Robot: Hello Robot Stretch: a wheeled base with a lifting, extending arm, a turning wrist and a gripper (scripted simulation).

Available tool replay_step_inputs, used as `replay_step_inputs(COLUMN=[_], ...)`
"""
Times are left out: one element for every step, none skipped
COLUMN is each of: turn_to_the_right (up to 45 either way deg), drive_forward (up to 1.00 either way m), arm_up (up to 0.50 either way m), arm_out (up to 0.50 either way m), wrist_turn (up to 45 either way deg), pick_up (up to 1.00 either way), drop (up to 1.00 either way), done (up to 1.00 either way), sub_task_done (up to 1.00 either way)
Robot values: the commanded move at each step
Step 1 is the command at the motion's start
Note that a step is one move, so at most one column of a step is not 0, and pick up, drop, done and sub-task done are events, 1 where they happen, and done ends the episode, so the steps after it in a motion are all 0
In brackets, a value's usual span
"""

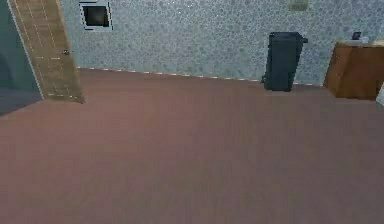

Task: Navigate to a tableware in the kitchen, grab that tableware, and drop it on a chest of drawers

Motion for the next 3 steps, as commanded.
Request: replay_step_inputs(turn_to_the_right=[-39.0,0.0,-3.0], drive_forward=[0.0,1.0,0.0], arm_up=[0.0,0.0,0.0], arm_out=[0.0,0.0,0.0], wrist_turn=[0.0,0.0,0.0], pick_up=[0.0,0.0,0.0], drop=[0.0,0.0,0.0], done=[0.0,0.0,0.0], sub_task_done=[0.0,0.0,0.0])
